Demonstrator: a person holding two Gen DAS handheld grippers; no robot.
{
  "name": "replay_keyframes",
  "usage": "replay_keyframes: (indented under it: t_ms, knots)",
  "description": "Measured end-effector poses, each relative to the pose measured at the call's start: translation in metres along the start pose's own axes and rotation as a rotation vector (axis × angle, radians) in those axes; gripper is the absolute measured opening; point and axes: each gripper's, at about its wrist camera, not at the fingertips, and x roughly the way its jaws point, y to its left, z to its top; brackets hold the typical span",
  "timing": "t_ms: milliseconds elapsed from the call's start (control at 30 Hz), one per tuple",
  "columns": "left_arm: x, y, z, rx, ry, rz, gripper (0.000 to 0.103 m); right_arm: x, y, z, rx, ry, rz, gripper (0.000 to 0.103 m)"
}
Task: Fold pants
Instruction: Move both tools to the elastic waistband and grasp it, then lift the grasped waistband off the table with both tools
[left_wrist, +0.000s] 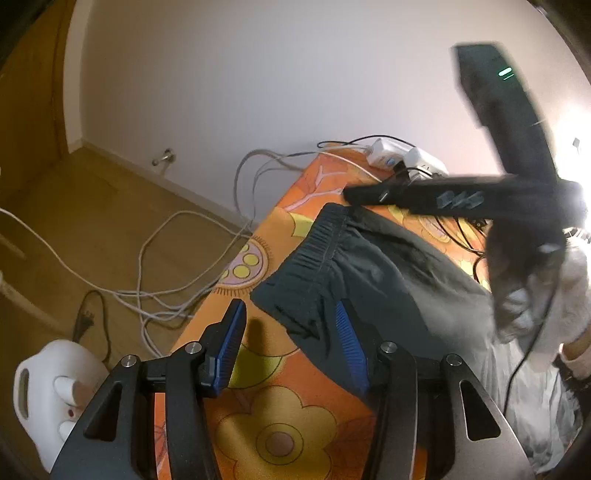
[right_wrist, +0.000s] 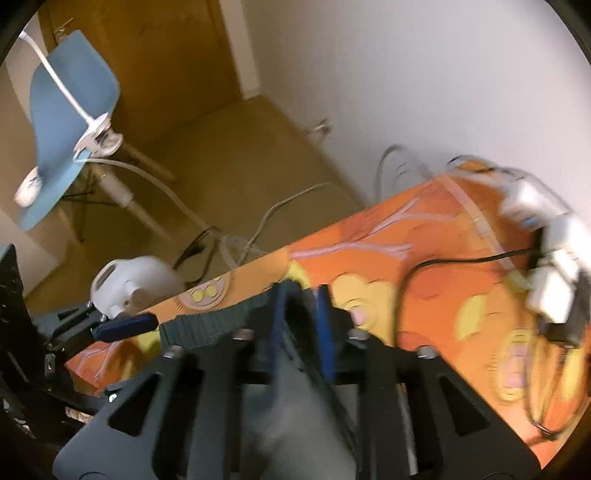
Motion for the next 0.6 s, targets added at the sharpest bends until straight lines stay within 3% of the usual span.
replay_keyframes:
  t_ms: [33,167,333,600]
  knots:
    - [0.0,0.0,-0.001,-0.001,0.0,-0.003,0.049,-0.009,0.001,-0.001,0.005,-0.018,-0.006,0.048]
    - [-0.006,-0.001,-0.008,-0.008,0.001,-0.029,0.049,-0.037,0.009,-0.002,0.048,-0.022,0.095,0.05]
    - [-0.03,0.003,-0.023,0.002,-0.009,-0.041,0.049,-0.021,0.035,-0.008,0.078,0.115,0.15,0.05]
    - [-0.044,0.019,-0.029,-0.032,0.006,-0.057,0.049,0.017,0.085,-0.019,-0.036,0.22,0.07,0.05]
